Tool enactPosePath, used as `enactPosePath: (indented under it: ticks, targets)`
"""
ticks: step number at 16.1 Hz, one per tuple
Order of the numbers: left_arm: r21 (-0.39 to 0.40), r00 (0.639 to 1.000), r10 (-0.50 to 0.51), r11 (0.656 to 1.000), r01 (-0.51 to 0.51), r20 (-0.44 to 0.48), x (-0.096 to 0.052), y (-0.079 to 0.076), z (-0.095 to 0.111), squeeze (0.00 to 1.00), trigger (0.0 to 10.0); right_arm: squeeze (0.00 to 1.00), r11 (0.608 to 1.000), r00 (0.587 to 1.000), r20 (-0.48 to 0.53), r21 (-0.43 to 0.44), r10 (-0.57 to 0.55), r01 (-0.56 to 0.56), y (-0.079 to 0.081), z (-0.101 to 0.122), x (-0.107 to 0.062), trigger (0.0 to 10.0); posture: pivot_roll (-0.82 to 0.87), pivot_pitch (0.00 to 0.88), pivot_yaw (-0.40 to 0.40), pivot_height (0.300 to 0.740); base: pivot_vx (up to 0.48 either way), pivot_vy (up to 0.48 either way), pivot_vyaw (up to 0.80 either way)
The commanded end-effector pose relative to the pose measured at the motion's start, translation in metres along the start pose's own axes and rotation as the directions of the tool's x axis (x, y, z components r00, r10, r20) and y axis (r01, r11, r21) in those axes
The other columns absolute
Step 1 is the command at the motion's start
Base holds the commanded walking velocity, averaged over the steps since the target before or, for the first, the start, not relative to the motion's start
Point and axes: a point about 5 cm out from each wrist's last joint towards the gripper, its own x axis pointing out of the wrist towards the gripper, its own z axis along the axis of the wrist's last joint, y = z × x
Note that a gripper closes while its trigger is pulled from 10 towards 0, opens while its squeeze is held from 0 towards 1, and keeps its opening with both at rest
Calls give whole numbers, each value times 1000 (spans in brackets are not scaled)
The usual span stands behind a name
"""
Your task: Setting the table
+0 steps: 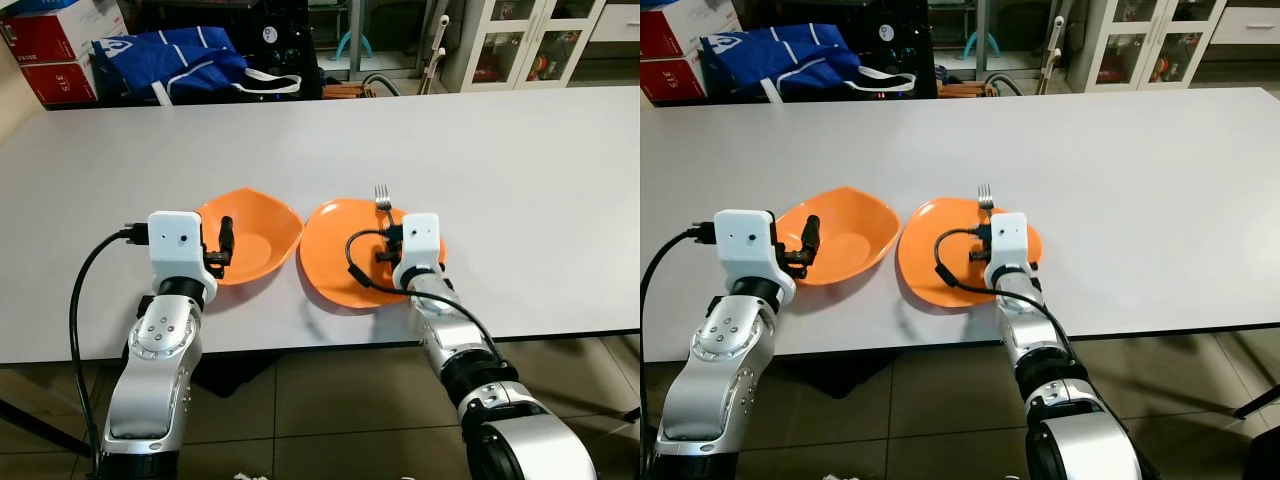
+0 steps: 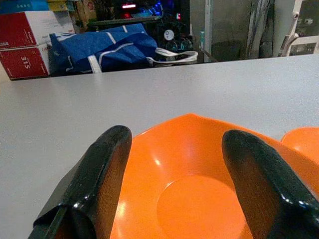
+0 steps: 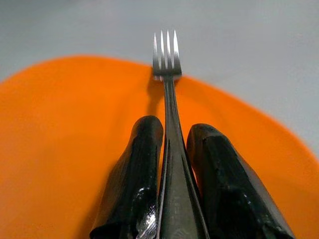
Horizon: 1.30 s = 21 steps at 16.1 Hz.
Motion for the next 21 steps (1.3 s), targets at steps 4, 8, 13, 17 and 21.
enactPosePath:
  ticks: [4, 8, 13, 17, 21]
  targets:
    - [12, 1000, -6, 1000, 6, 0, -2, 1, 2, 0, 10000, 0, 1000, 999, -52, 24, -5, 6, 2, -10, -2, 10000, -45, 4, 84, 740, 0, 0, 0]
    - [18, 1000, -2, 1000, 2, 3, -1, 2, 3, 0, 10000, 1000, 1000, 997, -74, 22, -11, 12, 4, -15, -2, 10000, -43, 3, 85, 740, 0, 0, 0]
    - [21, 1000, -3, 1000, 2, 5, -1, 2, 4, 0, 10000, 1000, 1000, 996, -83, 17, -12, 13, 4, -17, -3, 10000, -42, 5, 87, 740, 0, 0, 0]
    - [20, 1000, -2, 1000, 2, 8, -1, 1, 4, 0, 10000, 1000, 1000, 998, -66, 11, -9, 9, 4, -14, -2, 10000, -44, 6, 86, 740, 0, 0, 0]
    - [19, 1000, -1, 1000, 1, 12, 1, 1, 4, 0, 10000, 0, 994, 995, 95, -106, 8, 2, 8, 11, 0, 10000, -49, 0, 79, 740, 0, 0, 0]
